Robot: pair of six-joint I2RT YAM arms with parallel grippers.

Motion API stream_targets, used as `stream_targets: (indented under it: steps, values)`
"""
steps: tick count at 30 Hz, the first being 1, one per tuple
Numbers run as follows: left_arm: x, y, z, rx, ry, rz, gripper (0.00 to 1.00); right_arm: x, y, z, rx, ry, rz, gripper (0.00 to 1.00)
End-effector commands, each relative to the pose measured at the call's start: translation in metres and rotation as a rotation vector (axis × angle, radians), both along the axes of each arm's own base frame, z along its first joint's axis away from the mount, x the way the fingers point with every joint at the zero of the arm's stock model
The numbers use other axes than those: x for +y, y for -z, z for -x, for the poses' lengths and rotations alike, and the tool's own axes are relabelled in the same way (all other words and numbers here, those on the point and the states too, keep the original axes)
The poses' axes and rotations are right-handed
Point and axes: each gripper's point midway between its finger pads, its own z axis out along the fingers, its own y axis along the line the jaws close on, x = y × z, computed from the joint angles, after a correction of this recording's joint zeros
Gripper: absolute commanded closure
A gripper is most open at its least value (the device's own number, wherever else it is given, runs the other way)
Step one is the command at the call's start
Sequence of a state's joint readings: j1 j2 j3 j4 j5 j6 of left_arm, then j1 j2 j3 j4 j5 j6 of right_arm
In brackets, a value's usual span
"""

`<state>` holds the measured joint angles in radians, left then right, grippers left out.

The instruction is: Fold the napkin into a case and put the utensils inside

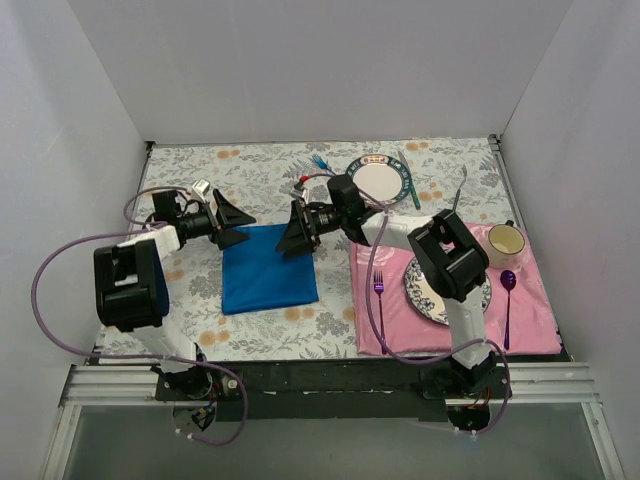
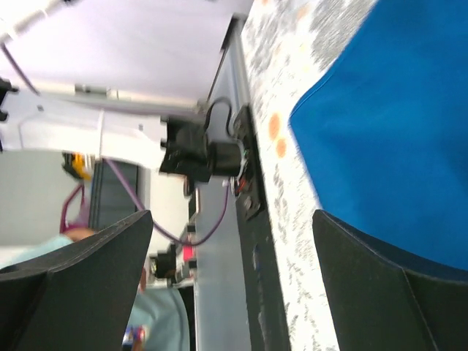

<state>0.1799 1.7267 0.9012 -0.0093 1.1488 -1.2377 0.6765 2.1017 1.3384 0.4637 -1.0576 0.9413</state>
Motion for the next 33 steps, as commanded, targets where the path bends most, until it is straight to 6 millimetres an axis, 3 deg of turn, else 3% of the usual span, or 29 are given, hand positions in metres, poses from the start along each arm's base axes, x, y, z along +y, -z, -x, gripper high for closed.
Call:
stream_targets:
  steps: [1,6,15,18,21,23,26,27,29,30,33]
  values:
    - [-0.010,-0.031,0.047,-0.016,0.054,0.036,0.02,-0.007,0.002,0.046,-0.026,-0.133,-0.015,0.01]
    - [-0.015,0.004,0.082,0.139,0.003,0.042,0.02,-0.014,0.037,0.069,0.063,-0.177,0.051,0.01]
    - [-0.002,0.061,0.091,0.321,-0.105,-0.056,0.02,-0.039,0.113,0.088,0.190,-0.196,0.215,0.01]
    - [-0.001,0.058,0.091,0.334,-0.099,-0.019,0.02,-0.038,0.115,0.086,0.162,-0.217,0.221,0.01]
    - [-0.006,0.033,0.089,0.248,-0.051,0.038,0.02,-0.043,0.118,0.090,0.080,-0.292,0.245,0.01]
    - [-0.007,0.006,0.082,0.127,-0.019,0.044,0.02,-0.055,0.119,0.101,0.043,-0.351,0.261,0.01]
    - [-0.005,-0.013,0.080,0.002,0.028,-0.007,0.02,-0.069,0.120,0.113,-0.012,-0.419,0.269,0.01]
    - [-0.002,-0.026,0.070,-0.061,0.037,-0.039,0.02,-0.067,0.117,0.113,-0.027,-0.439,0.265,0.01]
    - [0.005,-0.022,0.066,-0.117,0.062,-0.140,0.02,-0.073,0.115,0.118,-0.039,-0.492,0.256,0.01]
    - [0.010,-0.029,0.056,-0.160,0.065,-0.182,0.02,-0.068,0.107,0.114,-0.072,-0.504,0.227,0.01]
    - [0.021,-0.021,0.042,-0.225,0.090,-0.304,0.02,-0.057,0.073,0.105,-0.152,-0.504,0.131,0.01]
